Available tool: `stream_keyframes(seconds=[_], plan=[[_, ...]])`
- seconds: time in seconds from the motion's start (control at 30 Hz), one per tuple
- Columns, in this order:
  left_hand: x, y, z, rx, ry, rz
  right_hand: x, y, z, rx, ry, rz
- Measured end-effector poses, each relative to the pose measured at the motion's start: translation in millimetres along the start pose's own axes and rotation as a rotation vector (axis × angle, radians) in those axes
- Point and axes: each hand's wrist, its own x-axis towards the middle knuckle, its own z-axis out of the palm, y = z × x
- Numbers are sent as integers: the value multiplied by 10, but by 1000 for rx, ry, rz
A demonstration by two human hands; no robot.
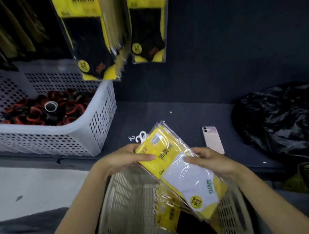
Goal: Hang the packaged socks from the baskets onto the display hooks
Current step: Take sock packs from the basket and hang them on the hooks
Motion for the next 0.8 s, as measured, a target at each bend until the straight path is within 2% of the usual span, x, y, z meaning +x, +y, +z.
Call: stream_keyframes(seconds=[0.17, 0.27, 0.37, 0.43, 0.5, 0.57, 0.67, 0.8], plan=[[-304, 751, 39, -313, 140, 374, -213, -809, -16, 123, 119, -234], [-410, 1054, 197, -370, 174, 480, -259, -1157, 71, 146, 96, -308], [-511, 1261, 276, -410, 308, 569, -268, -1446, 185, 82, 89, -374], [-571, 1389, 223, -428, 395, 623, -238, -1622, 221, 17, 231, -479], [-627, 1524, 142, -394, 452, 654, -213, -1824, 247, -72, 483, -645], [-649, 1634, 61, -380, 489, 666, -244, -2057, 315, -71, 587, -798], [-631, 1726, -31, -365, 552, 710, -235, -2351, 459, -76, 536, -917], [-557, 1725, -141, -416, 627, 722, -79, -2548, 634, 9, 498, -920]])
